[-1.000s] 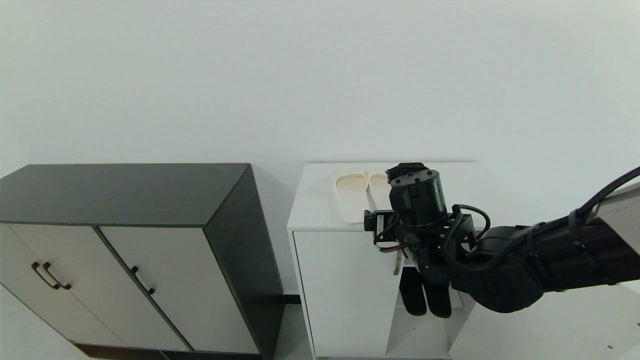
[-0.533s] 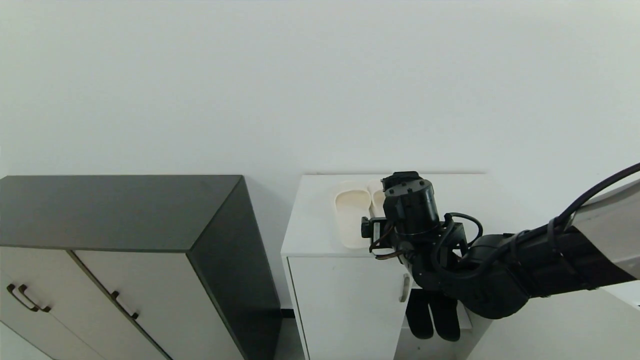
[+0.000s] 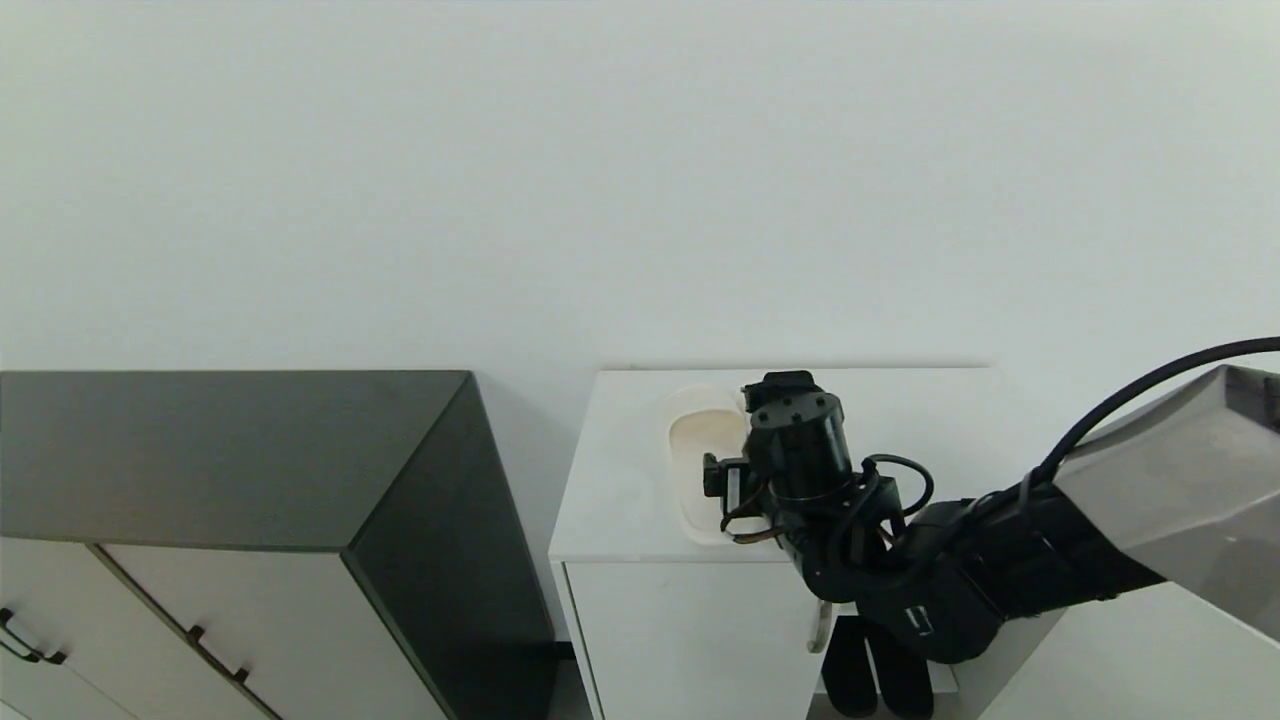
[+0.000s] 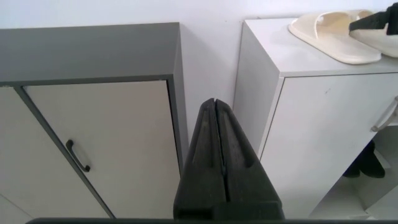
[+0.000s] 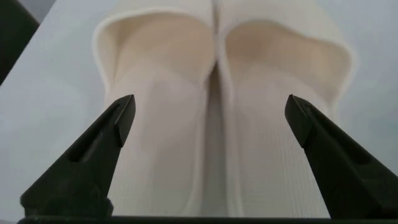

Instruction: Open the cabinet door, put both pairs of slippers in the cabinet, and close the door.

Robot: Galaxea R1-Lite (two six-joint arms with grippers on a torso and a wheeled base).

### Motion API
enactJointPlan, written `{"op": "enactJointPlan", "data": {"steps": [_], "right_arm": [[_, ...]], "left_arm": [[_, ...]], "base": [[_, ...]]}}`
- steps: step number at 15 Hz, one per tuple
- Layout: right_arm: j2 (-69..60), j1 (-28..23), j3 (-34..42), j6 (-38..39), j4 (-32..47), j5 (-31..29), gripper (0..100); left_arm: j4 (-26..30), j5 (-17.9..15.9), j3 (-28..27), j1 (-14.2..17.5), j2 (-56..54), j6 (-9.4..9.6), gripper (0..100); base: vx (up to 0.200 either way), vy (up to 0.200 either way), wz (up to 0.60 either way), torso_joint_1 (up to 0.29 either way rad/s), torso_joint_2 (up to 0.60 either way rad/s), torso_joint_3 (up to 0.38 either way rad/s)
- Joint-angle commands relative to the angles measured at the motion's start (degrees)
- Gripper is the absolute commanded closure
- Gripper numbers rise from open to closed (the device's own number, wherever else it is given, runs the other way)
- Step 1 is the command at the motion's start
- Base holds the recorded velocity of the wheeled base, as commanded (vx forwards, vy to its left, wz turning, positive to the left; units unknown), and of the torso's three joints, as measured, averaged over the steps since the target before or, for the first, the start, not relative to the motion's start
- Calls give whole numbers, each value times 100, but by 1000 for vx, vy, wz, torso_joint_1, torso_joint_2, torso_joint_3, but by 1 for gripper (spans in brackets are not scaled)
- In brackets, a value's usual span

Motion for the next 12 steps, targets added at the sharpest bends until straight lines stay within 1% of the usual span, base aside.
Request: {"op": "enactJointPlan", "data": {"steps": [1, 6, 9, 12], "right_arm": [[358, -54, -219, -64, -146, 10, 0], [780, -239, -851, -390, -164, 98, 0], [1193, -423, -1405, -539, -155, 159, 0], [1351, -537, -1704, -592, -155, 195, 0]], "left_arm": [[-1, 4, 0, -2, 0, 4, 100], [-1, 13, 0, -2, 0, 4, 100], [-1, 4, 0, -2, 9, 4, 100], [-1, 4, 0, -2, 0, -5, 100]], "base": [[0, 0, 0, 0, 0, 0], [0, 0, 0, 0, 0, 0], [0, 0, 0, 0, 0, 0], [0, 0, 0, 0, 0, 0]]}}
